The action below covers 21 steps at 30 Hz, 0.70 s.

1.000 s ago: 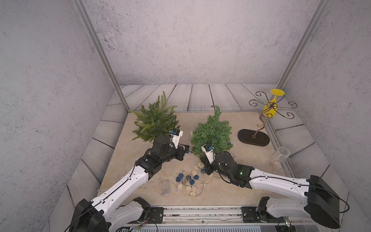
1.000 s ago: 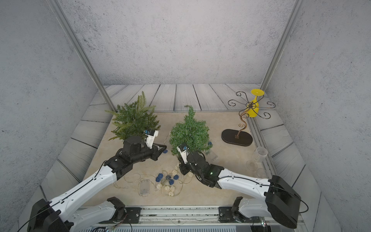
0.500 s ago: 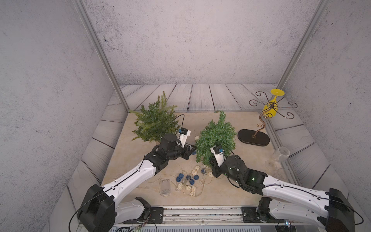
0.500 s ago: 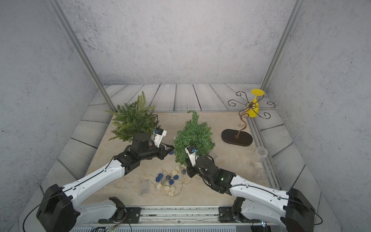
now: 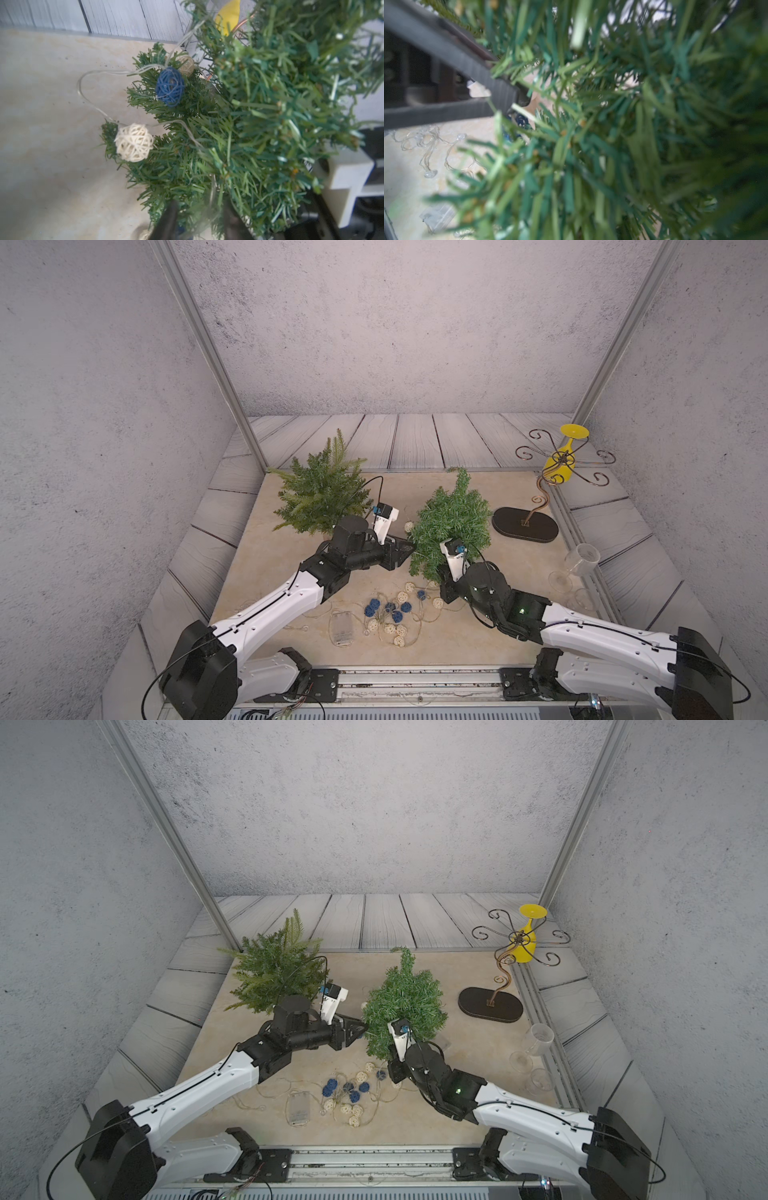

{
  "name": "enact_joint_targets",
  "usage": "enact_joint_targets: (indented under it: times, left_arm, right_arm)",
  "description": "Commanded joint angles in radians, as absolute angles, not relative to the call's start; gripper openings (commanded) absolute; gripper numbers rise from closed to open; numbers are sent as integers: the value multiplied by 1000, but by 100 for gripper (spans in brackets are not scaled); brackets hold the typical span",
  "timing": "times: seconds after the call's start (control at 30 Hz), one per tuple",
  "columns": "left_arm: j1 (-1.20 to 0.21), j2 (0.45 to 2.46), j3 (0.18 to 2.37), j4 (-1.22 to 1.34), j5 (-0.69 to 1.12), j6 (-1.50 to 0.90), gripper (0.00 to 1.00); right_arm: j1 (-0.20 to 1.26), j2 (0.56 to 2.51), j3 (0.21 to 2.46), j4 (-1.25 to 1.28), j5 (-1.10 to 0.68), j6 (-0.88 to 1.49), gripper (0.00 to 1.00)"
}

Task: Wrap string light around the christmas tree
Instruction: Wrap the light string around the Christmas tree.

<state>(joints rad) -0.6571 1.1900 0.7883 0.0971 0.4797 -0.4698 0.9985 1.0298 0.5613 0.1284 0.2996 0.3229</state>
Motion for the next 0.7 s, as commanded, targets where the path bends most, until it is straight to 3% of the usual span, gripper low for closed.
enact_joint_targets:
  times: [0.0, 0.03, 0.07, 0.23, 0.47, 0.67]
  left_arm:
    - [-661, 1108, 830, 15, 417, -429, 75]
    - [-661, 1083, 831, -8, 354, -417, 93]
    - [-661, 1061, 843, -41, 315, -407, 97]
    - [-661, 1064, 1002, -143, 208, -336, 97]
    - [-683, 1330, 1314, -113, 420, -178, 97]
    - [-762, 1405, 1341, -30, 455, -90, 97]
  right_arm:
    - [1000, 1038, 564, 161, 313, 351, 0]
    - [999, 1044, 571, 155, 314, 351, 0]
    - [1000, 1053, 575, 158, 314, 350, 0]
    - [1000, 1094, 589, 178, 283, 361, 0]
    - [1000, 1061, 569, 200, 261, 388, 0]
    - [1000, 1083, 589, 195, 251, 385, 0]
